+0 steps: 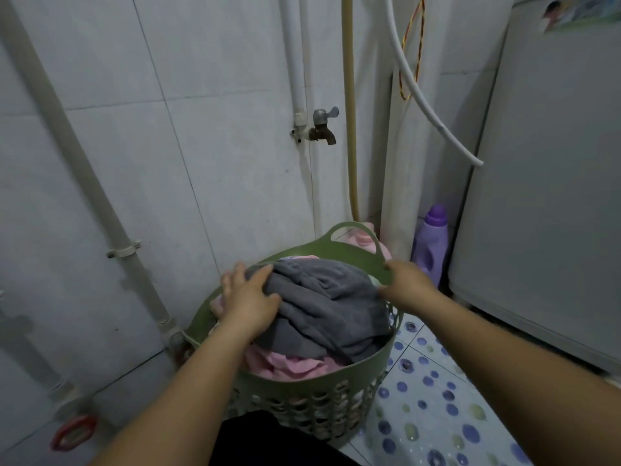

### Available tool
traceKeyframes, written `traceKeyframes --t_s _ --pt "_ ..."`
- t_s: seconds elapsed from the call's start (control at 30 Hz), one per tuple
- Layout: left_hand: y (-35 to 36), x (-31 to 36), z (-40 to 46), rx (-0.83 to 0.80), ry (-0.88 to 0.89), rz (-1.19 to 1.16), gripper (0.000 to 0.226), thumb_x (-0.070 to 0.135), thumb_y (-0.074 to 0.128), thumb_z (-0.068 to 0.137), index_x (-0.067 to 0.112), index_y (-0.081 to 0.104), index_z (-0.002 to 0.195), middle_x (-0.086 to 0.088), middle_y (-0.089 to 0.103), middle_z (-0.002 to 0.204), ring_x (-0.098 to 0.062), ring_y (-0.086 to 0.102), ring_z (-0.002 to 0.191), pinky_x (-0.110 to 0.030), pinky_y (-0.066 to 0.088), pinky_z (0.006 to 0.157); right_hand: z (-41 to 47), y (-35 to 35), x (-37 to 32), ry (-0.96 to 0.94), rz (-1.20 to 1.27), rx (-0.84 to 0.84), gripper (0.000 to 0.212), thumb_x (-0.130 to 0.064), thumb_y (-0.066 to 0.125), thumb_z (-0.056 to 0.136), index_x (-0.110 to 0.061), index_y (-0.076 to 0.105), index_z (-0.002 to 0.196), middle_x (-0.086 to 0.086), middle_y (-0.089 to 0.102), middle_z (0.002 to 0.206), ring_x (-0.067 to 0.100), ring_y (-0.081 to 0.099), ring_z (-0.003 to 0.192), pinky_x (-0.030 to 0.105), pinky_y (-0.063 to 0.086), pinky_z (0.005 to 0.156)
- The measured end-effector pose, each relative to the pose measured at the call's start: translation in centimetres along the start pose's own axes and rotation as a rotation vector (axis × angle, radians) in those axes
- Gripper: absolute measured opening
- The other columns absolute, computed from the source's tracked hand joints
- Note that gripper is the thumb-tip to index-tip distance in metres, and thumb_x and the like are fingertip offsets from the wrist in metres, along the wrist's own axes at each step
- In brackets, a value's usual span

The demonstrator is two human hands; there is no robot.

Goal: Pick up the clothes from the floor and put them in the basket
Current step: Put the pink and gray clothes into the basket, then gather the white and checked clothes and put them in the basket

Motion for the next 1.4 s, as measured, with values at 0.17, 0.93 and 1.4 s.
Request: traceKeyframes --t_s 0.17,0.93,1.4 --pt "3.6 0.0 0.4 -0.327 0.129 0.417 0.053 0.052 0.028 0.097 0.045 0.016 0.147 0.005 -0.004 0.162 -0.03 -0.012 0.148 -0.067 -0.005 0.112 -0.5 2.8 -2.6 -0.361 -0.146 -0.168 0.041 -0.03 0.049 0.093 -0.027 0.05 0.134 0.005 0.046 0.144 0.025 0.044 0.13 0.038 0.037 0.109" --pt "11.3 19.7 -2.9 -0.4 0.552 0.689 0.042 0.043 0.049 0.09 0.012 0.063 0.114 -0.012 0.062 0.124 -0.031 0.058 0.113 -0.037 0.046 0.095 -3.2 -2.7 13.6 -0.068 0.221 -0.041 0.022 -0.021 0.058 0.09 -0.012 0.071 0.105 0.006 0.071 0.107 0.017 0.06 0.088 0.026 0.047 0.08" --pt "31.7 32.6 -13.4 -0.813 0.851 0.536 0.028 0.036 0.048 0.093 0.014 0.051 0.076 -0.001 0.046 0.073 -0.021 0.048 0.071 -0.026 0.038 0.065 -16.8 -4.5 46.3 0.938 0.118 0.189 0.033 -0.017 0.044 0.097 -0.009 0.048 0.066 0.01 0.048 0.068 0.023 0.047 0.064 0.029 0.035 0.07"
Point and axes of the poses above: each hand's wrist, its own z-axis towards the middle knuckle, its own y-axis out of the palm, x = y × z, the point moved 2 cm from there along z, towards the middle knuckle
